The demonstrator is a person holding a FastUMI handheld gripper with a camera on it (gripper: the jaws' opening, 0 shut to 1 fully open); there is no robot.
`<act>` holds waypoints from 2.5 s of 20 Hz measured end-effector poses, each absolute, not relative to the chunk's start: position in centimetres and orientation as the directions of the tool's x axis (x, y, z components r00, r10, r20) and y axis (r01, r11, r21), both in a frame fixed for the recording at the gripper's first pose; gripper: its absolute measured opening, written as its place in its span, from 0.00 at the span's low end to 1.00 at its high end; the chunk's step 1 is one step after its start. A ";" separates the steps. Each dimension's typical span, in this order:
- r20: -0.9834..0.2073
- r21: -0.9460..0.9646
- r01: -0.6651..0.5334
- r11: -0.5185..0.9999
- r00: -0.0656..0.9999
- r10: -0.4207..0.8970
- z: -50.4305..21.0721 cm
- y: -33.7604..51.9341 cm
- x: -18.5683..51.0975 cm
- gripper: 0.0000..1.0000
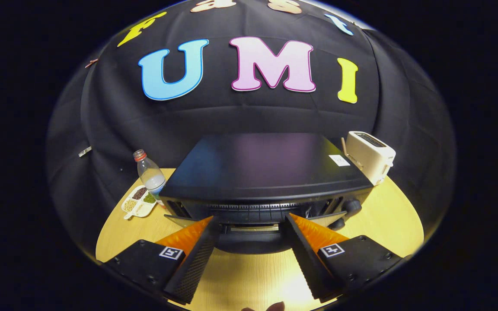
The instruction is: Open the toaster oven, put the food inside, and close the toaster oven door.
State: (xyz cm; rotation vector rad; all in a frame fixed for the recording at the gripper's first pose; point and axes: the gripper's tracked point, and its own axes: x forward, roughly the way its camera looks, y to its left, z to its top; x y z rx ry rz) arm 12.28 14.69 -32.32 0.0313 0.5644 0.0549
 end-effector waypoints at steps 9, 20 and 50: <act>-0.742 0.098 -0.036 0.995 0.663 0.097 -41.4 12.8 1.3 0.99; -0.800 0.190 -0.101 0.977 0.561 0.214 -37.8 2.3 -7.3 1.00; -0.970 0.244 -0.043 0.969 -0.027 0.243 -48.9 -21.7 -5.1 0.06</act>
